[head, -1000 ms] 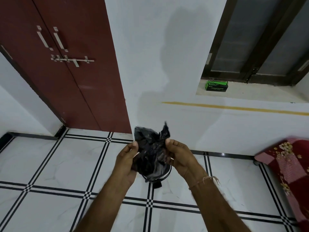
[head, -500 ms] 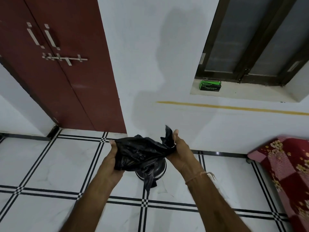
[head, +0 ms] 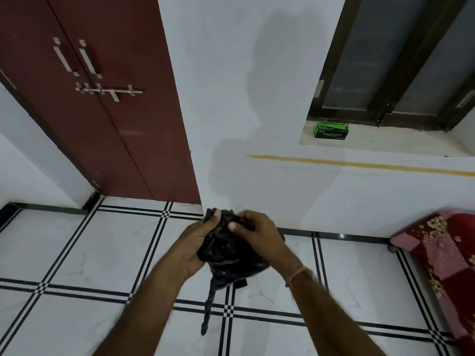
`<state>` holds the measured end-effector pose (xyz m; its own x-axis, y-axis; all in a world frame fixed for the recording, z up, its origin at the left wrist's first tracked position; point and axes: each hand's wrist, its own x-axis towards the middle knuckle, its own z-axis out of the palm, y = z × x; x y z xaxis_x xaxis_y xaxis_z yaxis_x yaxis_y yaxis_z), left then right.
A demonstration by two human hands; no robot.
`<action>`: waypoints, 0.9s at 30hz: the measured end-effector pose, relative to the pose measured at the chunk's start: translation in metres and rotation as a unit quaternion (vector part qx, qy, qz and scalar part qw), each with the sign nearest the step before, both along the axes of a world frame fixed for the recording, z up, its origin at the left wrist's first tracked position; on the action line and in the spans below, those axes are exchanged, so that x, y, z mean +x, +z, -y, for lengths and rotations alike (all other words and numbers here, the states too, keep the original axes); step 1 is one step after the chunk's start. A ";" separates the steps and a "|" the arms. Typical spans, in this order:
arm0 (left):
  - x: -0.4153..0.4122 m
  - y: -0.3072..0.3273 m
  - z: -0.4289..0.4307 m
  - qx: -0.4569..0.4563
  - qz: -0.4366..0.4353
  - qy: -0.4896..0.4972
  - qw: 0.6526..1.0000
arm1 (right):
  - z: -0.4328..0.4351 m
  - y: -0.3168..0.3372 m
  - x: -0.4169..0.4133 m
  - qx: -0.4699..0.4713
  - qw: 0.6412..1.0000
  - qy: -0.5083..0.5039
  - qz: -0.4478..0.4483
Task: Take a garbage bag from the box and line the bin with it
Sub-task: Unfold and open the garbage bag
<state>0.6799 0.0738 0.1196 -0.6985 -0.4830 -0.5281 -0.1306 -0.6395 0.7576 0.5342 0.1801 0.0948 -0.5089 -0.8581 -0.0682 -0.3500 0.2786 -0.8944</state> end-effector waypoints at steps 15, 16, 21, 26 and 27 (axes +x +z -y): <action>0.037 -0.048 0.030 0.000 0.122 0.023 0.992 | -0.008 -0.017 -0.042 0.029 0.922 -0.250 0.294; 0.019 -0.040 0.027 0.061 0.112 0.071 0.989 | 0.004 -0.007 -0.037 0.043 0.920 -0.242 0.307; -0.047 0.039 0.020 -0.404 -0.001 0.249 0.881 | 0.031 0.079 -0.019 -0.287 0.921 -0.255 -0.060; -0.017 -0.074 -0.002 -0.318 0.200 0.048 0.925 | 0.005 -0.050 -0.010 0.059 0.990 -0.114 -0.064; -0.012 -0.083 0.004 -0.234 0.208 0.054 0.948 | 0.010 -0.062 -0.015 0.068 0.989 -0.133 -0.005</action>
<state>0.6675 0.0694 0.0365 -0.4092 -0.7898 -0.4569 -0.4341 -0.2720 0.8588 0.5195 0.1704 0.0329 -0.7167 -0.6771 -0.1668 -0.2569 0.4788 -0.8395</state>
